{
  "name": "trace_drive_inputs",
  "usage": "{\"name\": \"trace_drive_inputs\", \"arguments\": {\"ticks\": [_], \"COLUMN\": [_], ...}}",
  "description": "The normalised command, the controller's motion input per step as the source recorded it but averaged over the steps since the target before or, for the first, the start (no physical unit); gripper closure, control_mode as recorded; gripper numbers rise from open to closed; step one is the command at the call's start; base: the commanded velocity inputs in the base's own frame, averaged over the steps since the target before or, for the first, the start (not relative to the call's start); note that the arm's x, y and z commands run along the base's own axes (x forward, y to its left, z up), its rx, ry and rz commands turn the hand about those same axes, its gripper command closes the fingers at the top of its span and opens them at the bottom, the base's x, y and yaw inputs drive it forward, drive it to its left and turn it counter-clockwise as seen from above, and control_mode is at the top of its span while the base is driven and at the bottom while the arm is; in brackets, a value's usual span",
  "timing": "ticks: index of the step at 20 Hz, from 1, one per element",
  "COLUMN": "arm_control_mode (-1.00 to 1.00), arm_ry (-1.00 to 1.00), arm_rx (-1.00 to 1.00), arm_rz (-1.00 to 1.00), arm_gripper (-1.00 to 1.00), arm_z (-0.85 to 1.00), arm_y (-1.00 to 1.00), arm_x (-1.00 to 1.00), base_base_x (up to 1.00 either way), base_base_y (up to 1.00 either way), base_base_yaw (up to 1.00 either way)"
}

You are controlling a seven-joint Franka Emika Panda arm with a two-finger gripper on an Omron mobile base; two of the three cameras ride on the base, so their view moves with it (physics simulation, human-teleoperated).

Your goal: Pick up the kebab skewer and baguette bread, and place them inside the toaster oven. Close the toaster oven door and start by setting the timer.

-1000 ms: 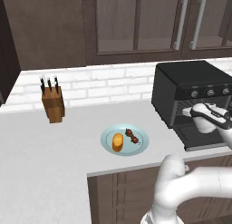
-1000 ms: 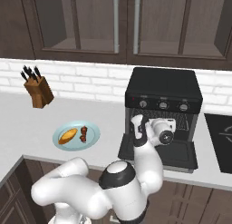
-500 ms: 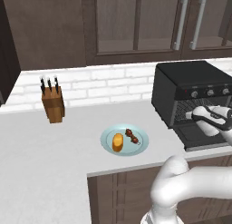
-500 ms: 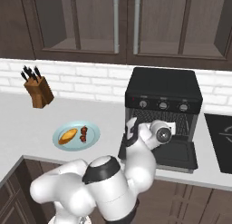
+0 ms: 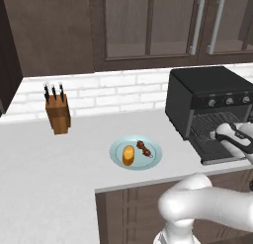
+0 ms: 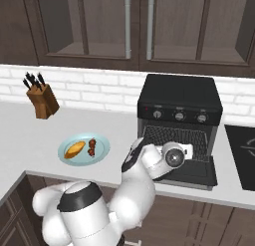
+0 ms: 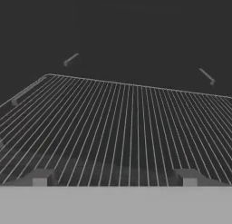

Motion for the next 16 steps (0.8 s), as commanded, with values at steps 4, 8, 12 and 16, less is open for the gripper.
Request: {"name": "trace_drive_inputs", "arguments": {"ticks": [4,8,12,16], "arm_control_mode": [-1.00,-1.00,-1.00,-1.00], "arm_ry": [0.21,0.26,0.27,0.03], "arm_rx": [-0.07,-0.03,0.00,0.02], "arm_rz": [0.00,0.00,0.00,0.00], "arm_gripper": [-1.00,-1.00,-1.00,-1.00], "arm_z": [-0.58,-0.39,-0.20,0.80], "arm_y": [-0.12,-0.22,-0.14,0.20], "arm_x": [-0.99,-0.92,-0.78,-0.58], "base_base_x": [0.00,0.00,0.00,0.00], "base_base_y": [0.00,0.00,0.00,0.00], "base_base_yaw": [0.00,0.00,0.00,0.00]}}
